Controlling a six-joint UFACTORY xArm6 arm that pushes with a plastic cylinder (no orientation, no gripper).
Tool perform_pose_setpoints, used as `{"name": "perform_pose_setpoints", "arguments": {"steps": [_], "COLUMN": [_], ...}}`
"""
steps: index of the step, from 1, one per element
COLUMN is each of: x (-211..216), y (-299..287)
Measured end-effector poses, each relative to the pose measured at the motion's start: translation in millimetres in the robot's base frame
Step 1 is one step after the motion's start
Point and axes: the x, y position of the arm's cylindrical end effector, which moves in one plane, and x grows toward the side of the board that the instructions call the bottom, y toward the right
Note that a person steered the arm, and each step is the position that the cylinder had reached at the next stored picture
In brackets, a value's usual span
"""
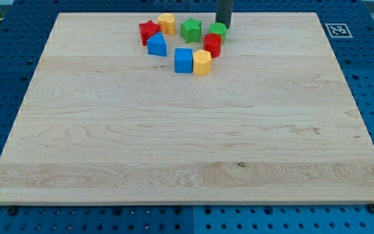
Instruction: Push the green star closer to the red circle and green circle
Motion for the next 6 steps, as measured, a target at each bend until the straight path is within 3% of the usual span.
{"name": "perform_pose_setpoints", "arguments": {"steps": [1, 4, 6], "x": [-15, -4, 16], "y": [-26, -107, -90]}}
